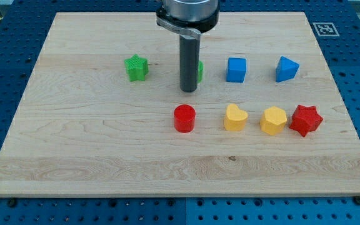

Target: Move the red circle to the bottom center

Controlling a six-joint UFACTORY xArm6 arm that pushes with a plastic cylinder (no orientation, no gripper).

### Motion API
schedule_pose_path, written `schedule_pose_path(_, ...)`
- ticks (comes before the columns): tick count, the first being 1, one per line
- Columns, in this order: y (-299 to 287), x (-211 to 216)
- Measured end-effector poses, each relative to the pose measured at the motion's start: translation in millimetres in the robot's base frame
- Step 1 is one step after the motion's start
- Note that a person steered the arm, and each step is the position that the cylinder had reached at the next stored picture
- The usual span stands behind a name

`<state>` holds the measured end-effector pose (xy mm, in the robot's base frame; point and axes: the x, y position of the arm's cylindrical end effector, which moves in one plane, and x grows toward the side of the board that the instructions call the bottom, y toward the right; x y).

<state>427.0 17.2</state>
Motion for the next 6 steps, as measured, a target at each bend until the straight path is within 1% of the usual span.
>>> schedule_pose_path(3, 24.7, 42.6)
schedule_pose_path(4, 14.9, 56.4)
schedule_pose_path(5, 5.3, 52.8)
schedule_pose_path(6, 4.9, 36.0)
